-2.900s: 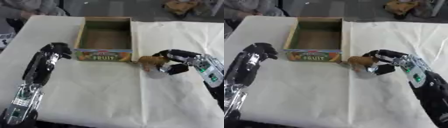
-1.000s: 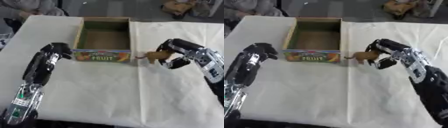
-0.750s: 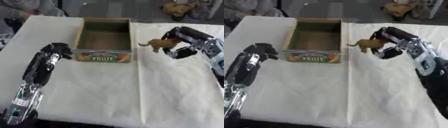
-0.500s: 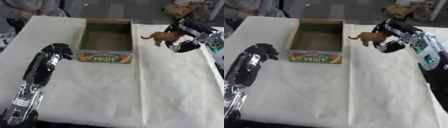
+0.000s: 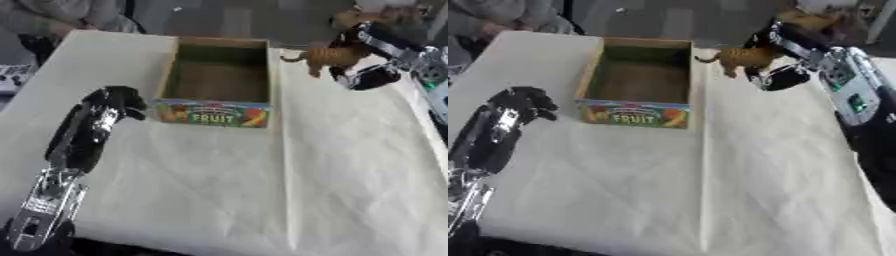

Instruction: Pick up objects on the table and place them in the box.

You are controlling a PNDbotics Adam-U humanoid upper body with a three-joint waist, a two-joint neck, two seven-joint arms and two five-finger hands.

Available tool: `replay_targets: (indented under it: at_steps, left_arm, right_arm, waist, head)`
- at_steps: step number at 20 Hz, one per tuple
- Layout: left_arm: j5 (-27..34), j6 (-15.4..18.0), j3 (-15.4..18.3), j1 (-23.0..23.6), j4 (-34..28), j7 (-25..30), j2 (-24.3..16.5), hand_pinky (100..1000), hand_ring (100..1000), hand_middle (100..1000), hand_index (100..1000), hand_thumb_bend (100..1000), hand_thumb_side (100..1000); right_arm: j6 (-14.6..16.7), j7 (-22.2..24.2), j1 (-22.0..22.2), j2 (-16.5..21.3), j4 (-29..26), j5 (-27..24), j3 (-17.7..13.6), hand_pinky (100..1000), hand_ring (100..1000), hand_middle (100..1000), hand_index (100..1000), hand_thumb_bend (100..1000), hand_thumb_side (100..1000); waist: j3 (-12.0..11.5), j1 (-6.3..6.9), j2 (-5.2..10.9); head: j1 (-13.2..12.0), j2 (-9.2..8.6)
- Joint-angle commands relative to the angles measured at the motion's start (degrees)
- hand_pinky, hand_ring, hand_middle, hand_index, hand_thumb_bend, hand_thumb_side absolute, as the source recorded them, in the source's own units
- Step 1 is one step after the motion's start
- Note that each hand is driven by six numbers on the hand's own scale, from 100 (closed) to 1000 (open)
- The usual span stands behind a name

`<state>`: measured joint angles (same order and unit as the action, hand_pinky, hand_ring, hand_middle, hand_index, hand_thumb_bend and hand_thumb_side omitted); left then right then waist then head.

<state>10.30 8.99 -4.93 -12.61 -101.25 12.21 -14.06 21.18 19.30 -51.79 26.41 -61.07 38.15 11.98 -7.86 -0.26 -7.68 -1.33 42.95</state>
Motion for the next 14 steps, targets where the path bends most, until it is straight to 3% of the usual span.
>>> replay_targets:
  at_steps: [1,7,14]
  left_arm:
    - [1.57,-0.23,-1.19,-2.73,-2.14,1.17,-0.06,619,654,595,710,100,543]
    - [3.89,-1.03,-3.02,-5.84,-3.49,3.25,1.03,618,655,596,711,100,515]
    - [4.68,-1.46,-3.18,-6.36,-3.98,3.78,1.13,618,655,596,711,100,515]
  right_arm:
    - [-0.96,-0.85,-3.23,0.23,2.17,1.78,-1.65,626,521,391,546,100,101]
    - [-1.18,-2.48,-4.91,-1.43,7.08,4.47,-3.1,626,527,397,554,100,101]
    - [-0.75,-3.56,-5.47,-2.24,8.99,5.69,-3.59,626,527,397,554,100,101]
  waist:
    - [-2.24,-0.21,0.49]
    - [-7.5,-0.64,-0.02]
    - [-8.28,-0.71,-0.15]
  head:
    - [3.06,-1.28]
    - [7.83,-2.58]
    - [8.56,-2.85]
